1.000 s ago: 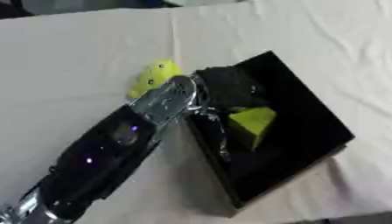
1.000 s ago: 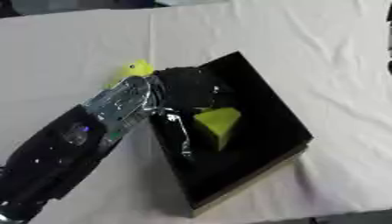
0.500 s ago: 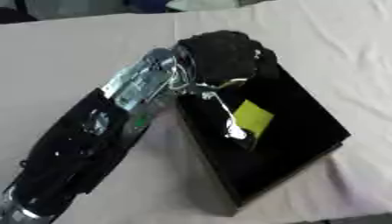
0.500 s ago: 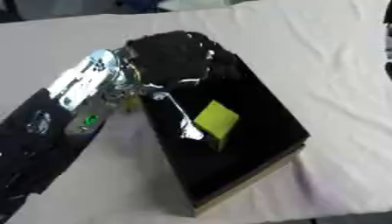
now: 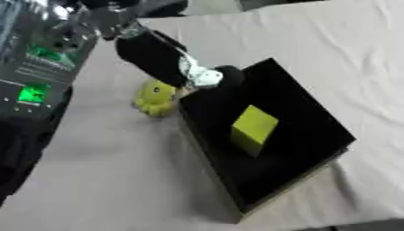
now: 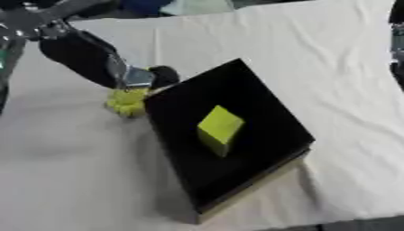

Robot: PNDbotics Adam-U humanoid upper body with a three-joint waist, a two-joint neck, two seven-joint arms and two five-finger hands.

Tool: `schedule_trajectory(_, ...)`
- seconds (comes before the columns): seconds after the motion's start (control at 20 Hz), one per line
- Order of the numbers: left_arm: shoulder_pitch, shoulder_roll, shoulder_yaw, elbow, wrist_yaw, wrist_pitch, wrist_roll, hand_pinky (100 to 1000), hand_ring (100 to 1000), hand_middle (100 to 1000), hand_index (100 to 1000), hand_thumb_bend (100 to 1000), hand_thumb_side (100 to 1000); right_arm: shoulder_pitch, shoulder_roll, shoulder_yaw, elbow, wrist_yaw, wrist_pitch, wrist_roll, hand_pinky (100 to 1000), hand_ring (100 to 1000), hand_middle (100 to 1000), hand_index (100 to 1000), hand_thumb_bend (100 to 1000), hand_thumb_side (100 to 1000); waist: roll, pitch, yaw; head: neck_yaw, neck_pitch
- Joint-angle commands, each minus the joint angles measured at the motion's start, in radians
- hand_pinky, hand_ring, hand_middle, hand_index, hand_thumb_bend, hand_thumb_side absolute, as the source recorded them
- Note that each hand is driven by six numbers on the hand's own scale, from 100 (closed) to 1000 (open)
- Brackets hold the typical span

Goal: Pick up objects on the table and place them in the box.

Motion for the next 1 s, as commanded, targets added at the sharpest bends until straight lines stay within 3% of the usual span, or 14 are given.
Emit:
schedule_trajectory(0.05,0.002,0.085,0.047,-0.006,-0.004,0.027,0.01,806,851,842,898,542,714,-0.002,-0.028,-0.014,-0.015,0.003,0.001,-0.008,855,789,681,833,100,1000,-0.008,-0.016,0.003,-0.008,0.007)
schedule_trajectory(0.15,0.01,0.119,0.05,0.012,-0.03,0.027,0.011,823,859,852,905,606,669,-0.003,-0.028,-0.014,-0.015,0.006,0.003,-0.008,855,789,681,833,100,1000,-0.01,-0.013,0.005,-0.009,0.006)
schedule_trajectory(0.45,0.029,0.183,0.024,0.06,-0.099,-0.004,-0.002,819,856,868,906,670,623,-0.002,-0.029,-0.013,-0.015,0.008,0.006,-0.007,855,789,681,832,100,1000,-0.011,-0.01,0.009,-0.006,0.007)
schedule_trajectory(1.0,0.029,0.15,0.002,0.259,-0.144,0.012,0.023,796,842,852,896,696,641,-0.006,-0.02,-0.009,-0.015,0.006,0.008,-0.004,855,789,678,831,100,1000,-0.013,0.007,-0.001,0.014,0.006)
